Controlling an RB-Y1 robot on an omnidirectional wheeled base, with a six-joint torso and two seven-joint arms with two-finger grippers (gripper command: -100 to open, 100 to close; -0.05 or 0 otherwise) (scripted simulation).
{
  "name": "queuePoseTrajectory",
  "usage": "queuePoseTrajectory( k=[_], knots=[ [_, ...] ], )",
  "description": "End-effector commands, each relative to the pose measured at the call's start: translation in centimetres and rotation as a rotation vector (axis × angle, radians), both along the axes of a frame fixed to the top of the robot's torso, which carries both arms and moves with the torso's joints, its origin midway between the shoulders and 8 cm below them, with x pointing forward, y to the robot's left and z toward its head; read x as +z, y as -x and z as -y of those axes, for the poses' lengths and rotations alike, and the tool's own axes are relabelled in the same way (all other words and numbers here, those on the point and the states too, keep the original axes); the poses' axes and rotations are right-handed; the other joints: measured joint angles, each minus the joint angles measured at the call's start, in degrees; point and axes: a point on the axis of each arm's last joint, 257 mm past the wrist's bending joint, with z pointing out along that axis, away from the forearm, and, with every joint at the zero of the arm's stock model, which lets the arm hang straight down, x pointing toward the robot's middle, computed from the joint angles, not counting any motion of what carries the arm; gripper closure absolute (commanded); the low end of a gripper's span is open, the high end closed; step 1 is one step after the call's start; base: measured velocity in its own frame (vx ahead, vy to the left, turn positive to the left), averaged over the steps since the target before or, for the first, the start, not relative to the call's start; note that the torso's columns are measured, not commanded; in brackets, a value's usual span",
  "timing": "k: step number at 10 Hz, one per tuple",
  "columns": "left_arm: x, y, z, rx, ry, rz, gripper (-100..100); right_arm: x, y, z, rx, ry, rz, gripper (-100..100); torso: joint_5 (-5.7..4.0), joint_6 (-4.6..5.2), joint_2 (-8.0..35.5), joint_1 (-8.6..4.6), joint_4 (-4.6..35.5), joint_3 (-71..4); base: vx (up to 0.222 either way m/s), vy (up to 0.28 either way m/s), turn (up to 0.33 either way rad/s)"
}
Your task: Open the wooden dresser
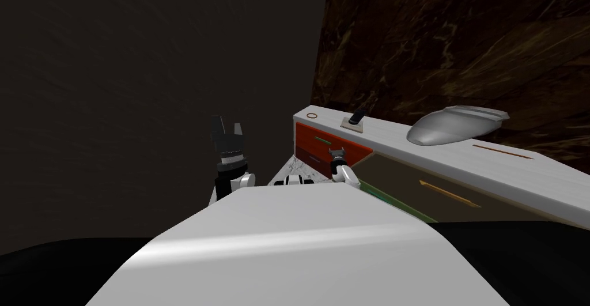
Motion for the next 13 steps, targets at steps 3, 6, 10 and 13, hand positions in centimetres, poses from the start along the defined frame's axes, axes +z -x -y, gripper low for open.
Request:
queuePoseTrajectory(
  k=[3, 6, 10, 13],
  knots=[
    [0.0, 0.0, 0.0, 0.000, 0.000, 0.000, 0, 0.4, -0.3, 2.1, -0.039, 0.181, -0.056, -100, 0.01, -0.02, 0.0, 0.06, 0.0, 0.0, 0.023, 0.035, 0.035],
    [0.0, 0.0, 0.0, 0.000, 0.000, 0.000, 0, 0.7, -0.5, 3.4, -0.076, 0.312, -0.101, -100, 0.00, 0.00, 0.0, 0.02, 0.0, 0.0, 0.026, 0.032, 0.039],
    [0.0, 0.0, 0.0, 0.000, 0.000, 0.000, 0, 1.3, -0.8, 4.2, -0.107, 0.439, -0.142, -100, 0.02, -0.02, 0.0, 0.10, 0.0, 0.0, 0.026, 0.038, 0.043],
    [0.0, 0.0, 0.0, 0.000, 0.000, 0.000, 0, 1.6, -1.1, 4.4, -0.134, 0.530, -0.178, -100, 0.01, -0.02, 0.0, 0.05, 0.0, 0.0, 0.024, 0.033, 0.044]
  ],
)
